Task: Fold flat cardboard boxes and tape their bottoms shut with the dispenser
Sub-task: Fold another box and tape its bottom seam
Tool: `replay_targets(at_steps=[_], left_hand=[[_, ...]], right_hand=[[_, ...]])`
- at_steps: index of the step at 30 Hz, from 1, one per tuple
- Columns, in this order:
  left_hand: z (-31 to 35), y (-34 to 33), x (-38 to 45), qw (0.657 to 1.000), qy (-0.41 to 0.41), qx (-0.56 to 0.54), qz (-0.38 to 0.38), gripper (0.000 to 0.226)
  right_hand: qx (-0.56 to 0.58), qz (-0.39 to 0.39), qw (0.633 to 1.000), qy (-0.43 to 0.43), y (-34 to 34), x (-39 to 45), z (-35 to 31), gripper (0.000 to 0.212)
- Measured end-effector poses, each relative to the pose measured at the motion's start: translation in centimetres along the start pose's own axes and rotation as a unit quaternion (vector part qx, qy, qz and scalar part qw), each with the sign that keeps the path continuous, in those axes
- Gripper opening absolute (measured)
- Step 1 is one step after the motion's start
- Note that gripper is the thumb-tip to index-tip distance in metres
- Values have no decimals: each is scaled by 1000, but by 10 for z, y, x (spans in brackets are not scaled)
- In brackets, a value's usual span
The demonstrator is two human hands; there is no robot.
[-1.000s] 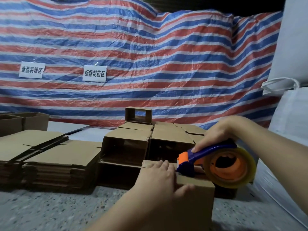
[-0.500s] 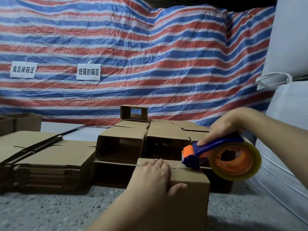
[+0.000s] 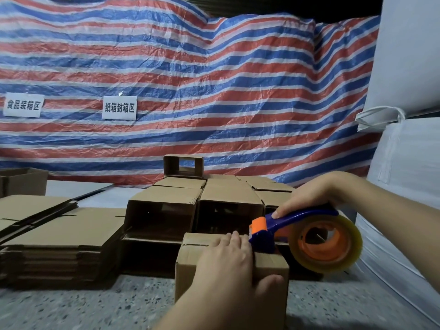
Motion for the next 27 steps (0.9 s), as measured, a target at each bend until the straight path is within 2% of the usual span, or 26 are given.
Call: replay_targets(at_steps=[2,7,14,17,21,27], left_hand=[[-1,-2,0,1000,-1,4,29,99],[-4,-1,0,1000,-7,-2,26,102],[-4,-2,-2,999,-16,-7,50,101],[-2,0,-4,1000,-8,4,17,103],[8,19,2,999,9,-12,-40,102],[32,13,13,997,-53,-10,-49,96]], right_hand=[[1,-4,1000,12,0,1,3,76],[16,-28,999,32,9,-7,22,105],[-2,-37,999,-29,16,-24,56,83],[-64,-25,996,-54,5,-14,46,76],[-69,-6,996,-52,0,-9,38,69],[-69,1,997,-41,0,-5,45,68]])
Point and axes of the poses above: each hand's wrist, its own x-axis towards the middle knuckle, its own y-axis out of the back of the hand, z = x × y, the point moved 2 cm from there along x, towards the middle knuckle, and after that the axes turned 10 degrees about -z, right-handed, at the moved point
